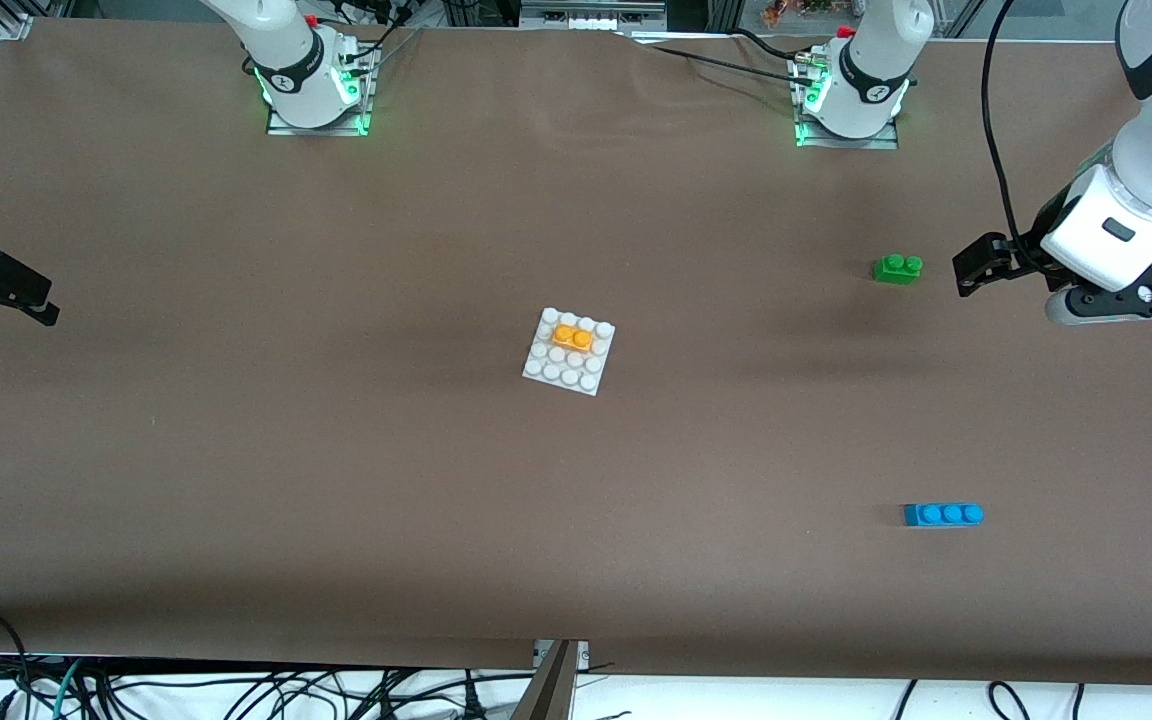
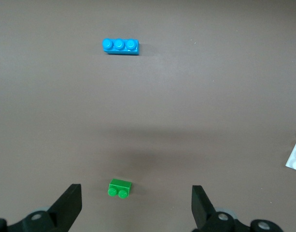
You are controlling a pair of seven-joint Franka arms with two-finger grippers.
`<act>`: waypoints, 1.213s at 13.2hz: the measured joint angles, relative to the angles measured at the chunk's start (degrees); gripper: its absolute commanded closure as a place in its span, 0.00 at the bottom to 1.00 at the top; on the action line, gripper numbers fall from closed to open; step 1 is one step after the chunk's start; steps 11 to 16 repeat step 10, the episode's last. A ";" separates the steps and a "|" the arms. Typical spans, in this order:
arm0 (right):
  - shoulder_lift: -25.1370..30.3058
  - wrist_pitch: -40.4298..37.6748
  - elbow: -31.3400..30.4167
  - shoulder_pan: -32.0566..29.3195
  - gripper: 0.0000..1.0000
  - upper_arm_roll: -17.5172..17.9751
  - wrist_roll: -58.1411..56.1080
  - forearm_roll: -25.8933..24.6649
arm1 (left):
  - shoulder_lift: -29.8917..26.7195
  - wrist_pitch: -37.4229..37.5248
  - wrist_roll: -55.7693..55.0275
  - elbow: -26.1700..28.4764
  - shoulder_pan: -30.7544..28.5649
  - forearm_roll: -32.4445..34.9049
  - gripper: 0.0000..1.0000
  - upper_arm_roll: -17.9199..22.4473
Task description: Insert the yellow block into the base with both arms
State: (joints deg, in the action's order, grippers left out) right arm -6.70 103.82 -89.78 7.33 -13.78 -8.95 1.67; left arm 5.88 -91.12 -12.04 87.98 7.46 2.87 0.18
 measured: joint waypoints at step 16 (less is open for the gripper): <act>0.00 0.00 0.00 0.00 0.00 0.02 0.00 0.00 | 0.00 0.01 0.00 0.00 -0.18 -1.59 0.00 0.23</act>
